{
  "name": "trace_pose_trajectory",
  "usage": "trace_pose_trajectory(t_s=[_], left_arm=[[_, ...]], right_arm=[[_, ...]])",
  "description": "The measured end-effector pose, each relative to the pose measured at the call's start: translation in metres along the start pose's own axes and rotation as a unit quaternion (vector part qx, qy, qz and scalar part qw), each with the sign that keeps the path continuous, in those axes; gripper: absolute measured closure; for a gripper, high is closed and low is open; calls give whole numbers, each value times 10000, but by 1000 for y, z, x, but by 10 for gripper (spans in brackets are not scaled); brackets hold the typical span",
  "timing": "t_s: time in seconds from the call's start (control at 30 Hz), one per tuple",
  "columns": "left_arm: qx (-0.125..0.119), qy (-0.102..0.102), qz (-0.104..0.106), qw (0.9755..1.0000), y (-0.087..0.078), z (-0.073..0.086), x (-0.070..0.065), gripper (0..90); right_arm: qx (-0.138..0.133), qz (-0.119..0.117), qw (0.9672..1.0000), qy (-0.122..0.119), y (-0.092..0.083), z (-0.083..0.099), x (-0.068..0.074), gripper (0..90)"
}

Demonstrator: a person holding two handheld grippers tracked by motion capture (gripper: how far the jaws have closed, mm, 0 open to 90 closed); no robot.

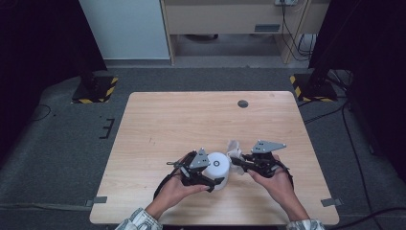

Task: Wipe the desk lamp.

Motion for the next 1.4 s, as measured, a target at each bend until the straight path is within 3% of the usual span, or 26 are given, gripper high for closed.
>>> trace_pose_trajectory(t_s=[0.13, 0.33, 0.53, 0.73, 0.97, 1.03, 1.23, 1.4], left_arm=[[11, 80, -51, 10000, 2, 0, -1, 77], [25, 70, -36, 10000, 1, 1, 1, 78], [25, 97, 0, 10000, 2, 0, 3, 77], [49, 56, -53, 10000, 4, 0, 7, 78], [50, 85, -62, 9999, 5, -1, 9, 77], [52, 97, -62, 9999, 6, -2, 9, 77], [59, 71, -64, 9999, 6, -2, 11, 77], [68, 77, -61, 9999, 7, -2, 12, 77]], right_arm=[[134, 20, 9999, 8, 8, 6, -4, 763], [608, 93, 9980, 107, 32, 31, -11, 763], [800, 69, 9966, 166, 37, 42, -15, 764], [633, 45, 9980, 34, 19, 36, -8, 764], [-128, 125, 9998, -36, -2, -4, -2, 764], [-117, 150, 9998, -32, 2, -5, -6, 764], [273, 236, 9993, 64, 29, 11, -17, 765], [446, 248, 9987, 82, 30, 24, -17, 765]])
Point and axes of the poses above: each handheld gripper's, and its own axes: y roughly forward along the jaws, z roughly out of its underside, x roughly to its left, the point moved 9 cm from there along y, roughly forward along the jaws, and after that the axes turned 2 degrees about y, right-handed, at the moved point
